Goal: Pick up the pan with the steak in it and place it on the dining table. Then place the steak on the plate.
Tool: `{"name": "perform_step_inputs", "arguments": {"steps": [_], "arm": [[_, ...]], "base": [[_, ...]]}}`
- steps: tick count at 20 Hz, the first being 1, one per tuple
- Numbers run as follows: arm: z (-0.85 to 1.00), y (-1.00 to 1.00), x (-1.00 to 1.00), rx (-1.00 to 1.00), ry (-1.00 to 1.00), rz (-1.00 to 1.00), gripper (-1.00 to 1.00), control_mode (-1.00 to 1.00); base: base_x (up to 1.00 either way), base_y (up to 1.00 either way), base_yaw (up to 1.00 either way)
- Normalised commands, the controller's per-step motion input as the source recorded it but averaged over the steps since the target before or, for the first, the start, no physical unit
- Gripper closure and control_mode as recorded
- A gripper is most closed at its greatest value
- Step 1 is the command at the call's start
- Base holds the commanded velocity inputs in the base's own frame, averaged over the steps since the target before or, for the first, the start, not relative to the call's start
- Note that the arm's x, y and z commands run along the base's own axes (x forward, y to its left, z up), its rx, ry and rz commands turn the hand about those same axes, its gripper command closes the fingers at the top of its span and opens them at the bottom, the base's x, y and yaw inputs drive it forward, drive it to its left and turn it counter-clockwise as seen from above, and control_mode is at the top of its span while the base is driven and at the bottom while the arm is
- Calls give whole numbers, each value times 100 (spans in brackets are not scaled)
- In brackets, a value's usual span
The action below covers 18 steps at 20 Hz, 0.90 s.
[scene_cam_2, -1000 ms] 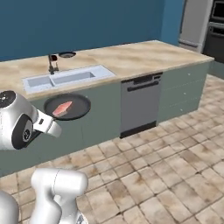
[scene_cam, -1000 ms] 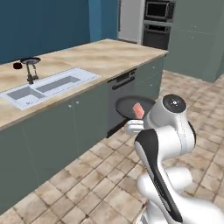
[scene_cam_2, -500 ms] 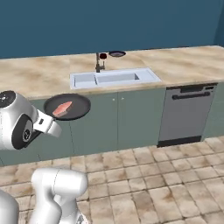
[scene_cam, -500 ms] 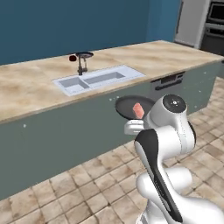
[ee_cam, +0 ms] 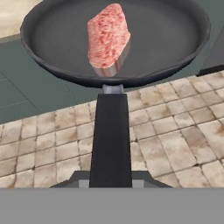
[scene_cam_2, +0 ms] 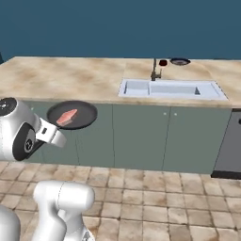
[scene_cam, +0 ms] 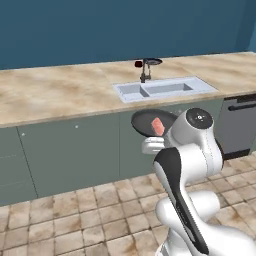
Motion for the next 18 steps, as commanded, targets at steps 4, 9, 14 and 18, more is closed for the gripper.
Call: {"name": "perform_step_inputs", "arguments": {"steps": [4,9,14,18], "arm": [[0,0,0,0,0,0,100,100],[0,0,0,0,0,0,100,100],[0,0,0,0,0,0,100,100],[0,0,0,0,0,0,100,100]], "base": [[0,-11,23],[0,5,1],[4,71,11],[11,94,11]]}}
